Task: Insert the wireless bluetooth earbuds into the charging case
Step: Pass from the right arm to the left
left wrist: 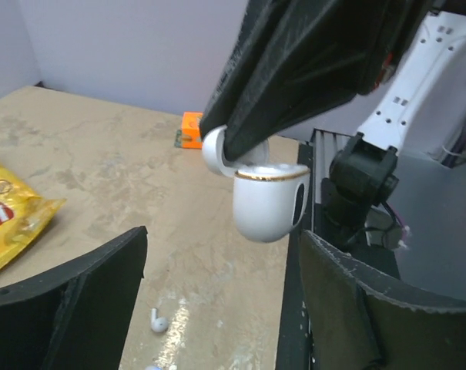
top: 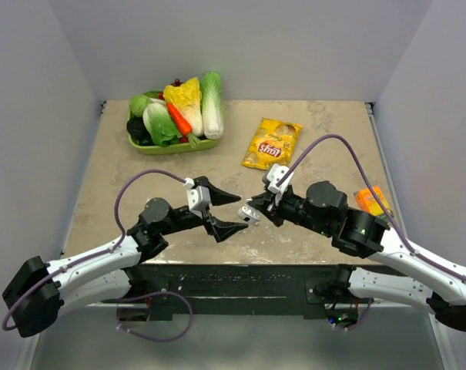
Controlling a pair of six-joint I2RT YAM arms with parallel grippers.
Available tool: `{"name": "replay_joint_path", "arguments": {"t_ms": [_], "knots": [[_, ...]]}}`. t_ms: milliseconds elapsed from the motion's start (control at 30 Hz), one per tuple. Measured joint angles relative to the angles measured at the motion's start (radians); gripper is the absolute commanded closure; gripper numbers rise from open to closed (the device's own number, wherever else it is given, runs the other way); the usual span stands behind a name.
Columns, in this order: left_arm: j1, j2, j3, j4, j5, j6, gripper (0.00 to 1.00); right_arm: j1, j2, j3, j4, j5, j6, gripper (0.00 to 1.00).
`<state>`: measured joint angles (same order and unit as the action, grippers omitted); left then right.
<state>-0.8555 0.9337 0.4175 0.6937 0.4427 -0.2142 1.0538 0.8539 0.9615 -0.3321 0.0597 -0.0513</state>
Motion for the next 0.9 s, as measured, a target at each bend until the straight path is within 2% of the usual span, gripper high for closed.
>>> {"name": "replay_joint_path", "arguments": {"t_ms": [200, 400, 533, 567, 667, 900], "knots": [[0.002, 0.056, 0.002, 0.058, 0.131, -0.027, 0.23, 0.0, -0.014, 0.005, -0.012, -0.02, -0.002, 1.0], [0.003, 0.056, 0.002, 0.123, 0.177, -0.038, 0.25, 0.0, 0.012, 0.005, -0.013, -0.034, -0.002, 1.0], [0.002, 0.057, 0.002, 0.135, 0.191, -0.039, 0.37, 0.001, 0.03, 0.005, -0.013, -0.037, -0.001, 1.0], [0.005, 0.061, 0.002, 0.137, 0.193, -0.04, 0.45, 0.001, 0.03, 0.005, -0.013, -0.037, 0.0, 1.0], [0.005, 0.077, 0.002, 0.141, 0.203, -0.054, 0.49, 0.001, 0.03, 0.005, -0.013, -0.044, 0.0, 1.0], [0.005, 0.111, 0.002, 0.159, 0.212, -0.082, 0.5, 0.001, 0.03, 0.005, -0.013, -0.05, 0.001, 1.0]]}}
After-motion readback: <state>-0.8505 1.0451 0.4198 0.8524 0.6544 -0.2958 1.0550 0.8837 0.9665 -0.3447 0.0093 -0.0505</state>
